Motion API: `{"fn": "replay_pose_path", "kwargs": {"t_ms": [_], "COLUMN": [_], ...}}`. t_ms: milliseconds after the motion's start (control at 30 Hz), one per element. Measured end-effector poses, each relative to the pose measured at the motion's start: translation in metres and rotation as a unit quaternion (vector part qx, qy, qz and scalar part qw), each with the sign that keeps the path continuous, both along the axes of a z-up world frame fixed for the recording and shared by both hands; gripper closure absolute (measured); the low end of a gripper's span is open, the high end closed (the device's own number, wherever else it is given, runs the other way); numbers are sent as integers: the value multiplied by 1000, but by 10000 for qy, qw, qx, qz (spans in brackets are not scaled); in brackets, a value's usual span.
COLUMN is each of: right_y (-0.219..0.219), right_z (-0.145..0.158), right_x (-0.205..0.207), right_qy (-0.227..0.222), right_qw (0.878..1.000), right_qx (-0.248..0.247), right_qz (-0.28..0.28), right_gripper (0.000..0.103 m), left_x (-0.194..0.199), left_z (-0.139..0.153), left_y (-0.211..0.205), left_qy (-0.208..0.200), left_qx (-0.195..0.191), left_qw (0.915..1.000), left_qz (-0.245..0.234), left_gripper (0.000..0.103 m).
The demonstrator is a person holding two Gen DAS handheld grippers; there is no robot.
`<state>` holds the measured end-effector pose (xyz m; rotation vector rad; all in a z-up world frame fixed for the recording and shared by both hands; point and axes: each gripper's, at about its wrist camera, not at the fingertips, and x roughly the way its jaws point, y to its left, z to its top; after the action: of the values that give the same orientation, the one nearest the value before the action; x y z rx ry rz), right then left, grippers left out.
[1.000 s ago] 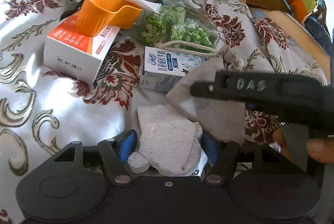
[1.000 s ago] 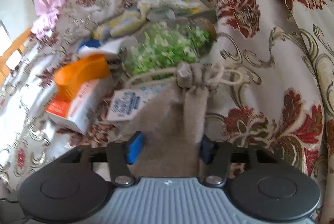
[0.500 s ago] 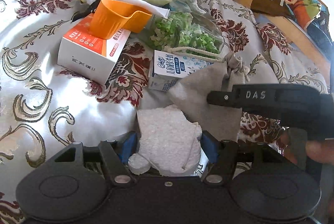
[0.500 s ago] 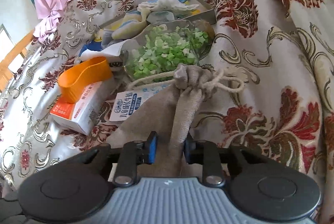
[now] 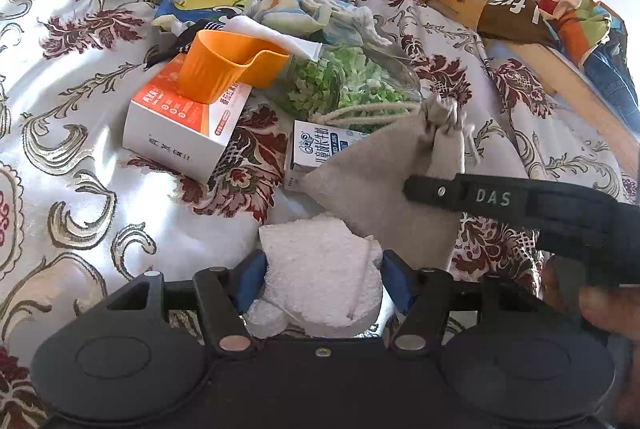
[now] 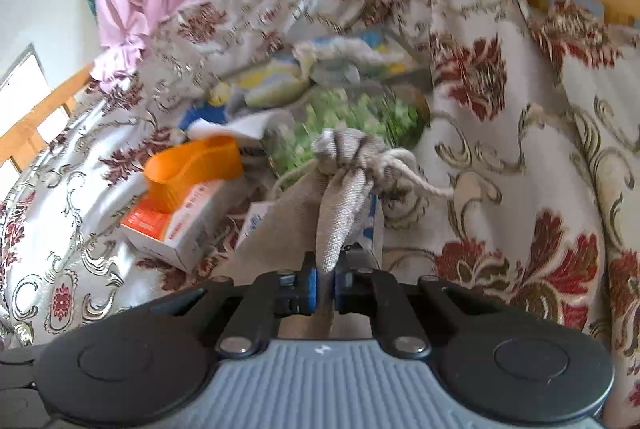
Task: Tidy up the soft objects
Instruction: 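Carry the pouch with the right tool while the left tool carries the towel to the tray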
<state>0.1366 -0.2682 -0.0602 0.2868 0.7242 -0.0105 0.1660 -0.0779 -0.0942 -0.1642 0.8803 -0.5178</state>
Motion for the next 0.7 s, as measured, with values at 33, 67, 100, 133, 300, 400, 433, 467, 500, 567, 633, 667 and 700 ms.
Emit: {"fn": "replay_pose_path", "kwargs": {"t_ms": [33, 67, 100, 133, 300, 400, 433, 467, 500, 567, 633, 667, 700], "right_y": [1, 1, 2, 2, 3, 2, 2, 1, 1, 1, 2, 2, 3], "right_z": [3, 5, 8, 10, 17, 19, 21, 22, 23, 26, 28, 29, 31], "right_x": [-3, -5, -7, -9, -15, -18, -19, -21, -22, -24, -26, -27, -28], "right_qy": [-98, -188, -300, -394, -673, -778, -835, -898, -951, -1060, -1166, -1213, -1262], "right_qw": [9999, 9998, 9995, 9992, 9976, 9969, 9964, 9959, 9954, 9942, 9930, 9924, 9917], "right_qx": [-28, -40, -61, -83, -134, -124, -121, -124, -133, -160, -197, -221, -245], "right_qz": [20, 37, 46, 47, 53, 14, -2, -17, -27, -30, -15, -8, 3], "right_gripper": [95, 95, 95, 95, 95, 95, 95, 95, 95, 95, 95, 95, 95], "left_x": [-1, -2, -4, -6, -10, -12, -12, -13, -13, -14, -15, -15, -15], "left_z": [0, 0, 0, 1, 12, 17, 18, 20, 21, 24, 26, 27, 28], "left_y": [0, 1, 1, 1, 3, 5, 5, 6, 6, 8, 11, 13, 13], "left_qy": [24, 40, 29, -4, -208, -318, -360, -402, -444, -527, -602, -644, -674], "left_qx": [-24, -40, -50, -54, -90, -219, -248, -274, -302, -409, -518, -569, -600], "left_qw": [10000, 10000, 10000, 10000, 9996, 9989, 9986, 9983, 9979, 9968, 9955, 9947, 9941], "left_qz": [11, 37, 55, 83, 183, 272, 299, 331, 371, 450, 524, 563, 599], "left_gripper": [39, 39, 39, 39, 39, 39, 39, 39, 39, 39, 39, 39, 39]}}
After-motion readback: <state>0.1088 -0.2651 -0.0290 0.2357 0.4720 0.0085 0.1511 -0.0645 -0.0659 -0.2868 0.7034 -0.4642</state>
